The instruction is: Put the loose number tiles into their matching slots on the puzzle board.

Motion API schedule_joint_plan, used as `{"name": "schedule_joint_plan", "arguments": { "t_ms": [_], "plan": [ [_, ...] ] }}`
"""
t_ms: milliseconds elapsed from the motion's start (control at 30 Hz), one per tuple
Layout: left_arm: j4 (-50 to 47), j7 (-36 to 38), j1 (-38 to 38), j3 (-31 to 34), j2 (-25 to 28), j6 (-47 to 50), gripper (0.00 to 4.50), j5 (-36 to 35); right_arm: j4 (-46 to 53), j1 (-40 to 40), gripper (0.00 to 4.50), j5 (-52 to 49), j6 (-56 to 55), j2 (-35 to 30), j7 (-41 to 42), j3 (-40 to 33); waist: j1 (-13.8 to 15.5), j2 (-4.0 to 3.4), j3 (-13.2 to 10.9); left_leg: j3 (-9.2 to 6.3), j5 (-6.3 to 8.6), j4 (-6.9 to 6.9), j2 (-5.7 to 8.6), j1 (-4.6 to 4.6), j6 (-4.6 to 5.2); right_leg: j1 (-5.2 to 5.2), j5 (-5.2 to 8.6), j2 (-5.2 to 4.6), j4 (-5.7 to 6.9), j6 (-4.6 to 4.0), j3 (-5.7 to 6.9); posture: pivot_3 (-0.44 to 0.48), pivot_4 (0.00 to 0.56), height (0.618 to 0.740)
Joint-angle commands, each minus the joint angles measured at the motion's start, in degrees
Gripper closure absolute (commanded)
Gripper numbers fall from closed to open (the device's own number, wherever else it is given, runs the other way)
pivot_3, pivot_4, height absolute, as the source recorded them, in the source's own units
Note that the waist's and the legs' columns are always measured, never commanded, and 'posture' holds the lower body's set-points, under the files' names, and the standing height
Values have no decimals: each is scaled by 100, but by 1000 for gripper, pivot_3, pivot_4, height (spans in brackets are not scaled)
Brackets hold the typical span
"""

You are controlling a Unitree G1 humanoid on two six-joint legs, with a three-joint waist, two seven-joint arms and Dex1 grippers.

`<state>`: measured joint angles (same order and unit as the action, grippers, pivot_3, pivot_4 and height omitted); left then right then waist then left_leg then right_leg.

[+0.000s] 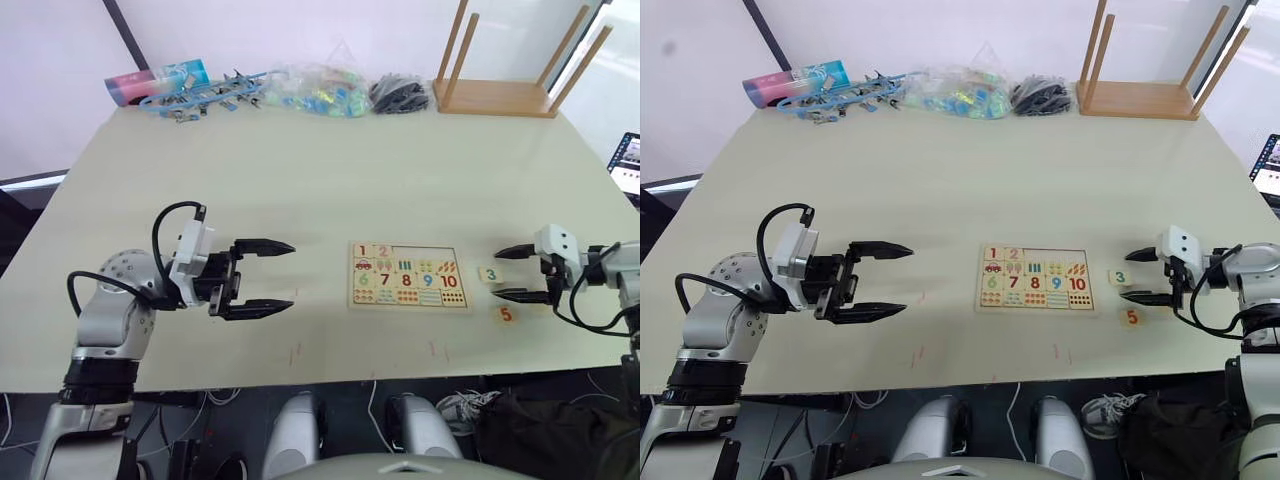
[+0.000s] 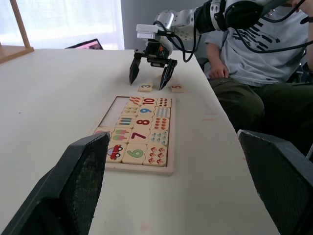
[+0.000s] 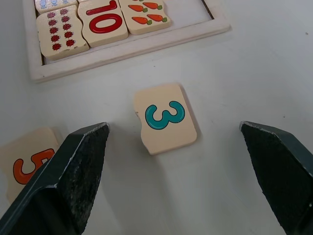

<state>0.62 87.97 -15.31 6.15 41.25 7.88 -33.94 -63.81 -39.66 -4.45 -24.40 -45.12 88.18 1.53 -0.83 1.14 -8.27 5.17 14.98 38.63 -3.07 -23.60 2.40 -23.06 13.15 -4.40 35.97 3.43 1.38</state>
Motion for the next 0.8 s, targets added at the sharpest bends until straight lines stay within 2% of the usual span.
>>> {"name": "schedule_joint_plan", "arguments": {
  "t_ms": [33,67,100,133,200,267,300,367,533,800],
  "plan": [
    [-53,67,-46,131,43,-117,0,-92,-16,-51,39,45,-141,47,16,-23,-1,0,0,0,0,0,-1,0,0,0,0,1,0,0,0,0,150,738],
    [-38,70,-50,130,37,-131,0,-89,-21,-48,39,50,-169,59,18,-22,-1,0,0,0,-1,0,-2,1,-1,0,-1,3,0,-1,0,0,150,738],
    [-27,73,-52,129,34,-142,0,-89,-26,-39,427,64,-230,66,17,-16,-1,0,0,0,-1,0,-3,1,-2,0,-1,3,0,-2,0,0,150,738],
    [-14,77,-52,132,32,-155,0,-90,-25,-31,548,75,-271,74,15,-10,-1,0,0,0,-1,0,-3,1,-2,0,-1,4,0,-2,0,0,150,738],
    [7,82,-50,136,30,-182,0,-91,-34,-9,1150,107,-344,83,-7,6,-1,0,0,1,-2,0,-3,1,-3,0,-2,4,0,-3,-1,0,150,738],
    [25,90,-46,142,32,-205,0,-94,-56,4,2196,126,-378,95,-15,4,-1,0,0,3,-2,2,-3,3,-3,2,-5,4,0,-2,-4,0,150,738],
    [30,93,-40,146,34,-213,0,-95,-68,11,2552,141,-380,98,-16,7,-1,0,0,3,-2,4,-3,4,-3,3,-7,4,0,-2,-5,0,150,738],
    [32,91,-29,147,35,-222,0,-94,-92,16,3537,174,-346,97,-40,12,-1,0,0,4,-2,7,-3,8,-2,6,-11,4,1,-3,-6,0,150,738],
    [16,91,13,153,41,-238,0,-101,-57,23,3592,140,-274,109,-53,-47,3,-2,-2,12,3,6,-5,63,4,61,0,3,0,-27,-15,0,150,738],
    [71,79,6,147,19,-289,0,-99,515,-123,3592,2,205,23,-202,-131,-2,-10,-6,26,1,5,-8,71,2,54,-1,3,9,-27,-43,0,150,738]
  ]
}}
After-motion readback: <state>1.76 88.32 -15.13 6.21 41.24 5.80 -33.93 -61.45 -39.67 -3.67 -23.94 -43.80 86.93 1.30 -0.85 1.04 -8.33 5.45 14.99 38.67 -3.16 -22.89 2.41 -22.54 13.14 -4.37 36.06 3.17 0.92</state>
